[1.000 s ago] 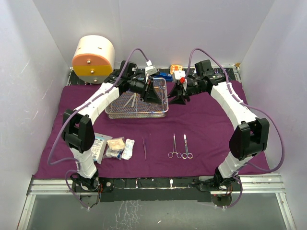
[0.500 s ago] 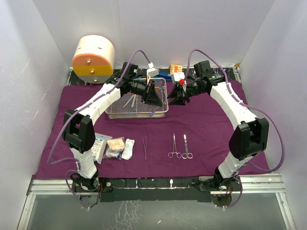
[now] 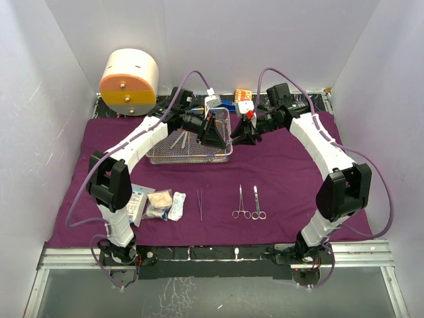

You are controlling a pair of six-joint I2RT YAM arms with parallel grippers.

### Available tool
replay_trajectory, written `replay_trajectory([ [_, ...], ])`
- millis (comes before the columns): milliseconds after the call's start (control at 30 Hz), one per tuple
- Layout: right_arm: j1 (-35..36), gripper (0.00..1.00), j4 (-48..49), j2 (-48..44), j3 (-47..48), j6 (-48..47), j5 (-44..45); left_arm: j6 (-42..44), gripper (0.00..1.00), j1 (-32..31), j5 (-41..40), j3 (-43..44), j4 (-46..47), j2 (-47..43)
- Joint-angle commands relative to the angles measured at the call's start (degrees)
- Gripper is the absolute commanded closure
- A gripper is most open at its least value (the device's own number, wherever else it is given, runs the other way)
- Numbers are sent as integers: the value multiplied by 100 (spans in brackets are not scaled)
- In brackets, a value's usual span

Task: Open and lay out the surgical kit
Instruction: Pick up the medical item from the container.

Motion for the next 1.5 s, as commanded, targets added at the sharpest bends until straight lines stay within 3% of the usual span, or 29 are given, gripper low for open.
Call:
replay_trajectory([
  [0,33,73,-101,-73,261,-185,-12,98,100,-40,272,-33,-63,-130],
  [600,101,84,-400,-67,269,-456,17,195,100,-65,244,19,-191,-65],
  [933,124,100,-475,-61,251,-516,6,261,100,-84,243,-6,-240,-72],
  [1167,123,100,-725,-125,162,-626,66,247,100,-94,276,-95,-148,-129],
  [1467,116,100,-1030,-541,-373,-387,296,707,66,-93,289,133,-492,-220],
])
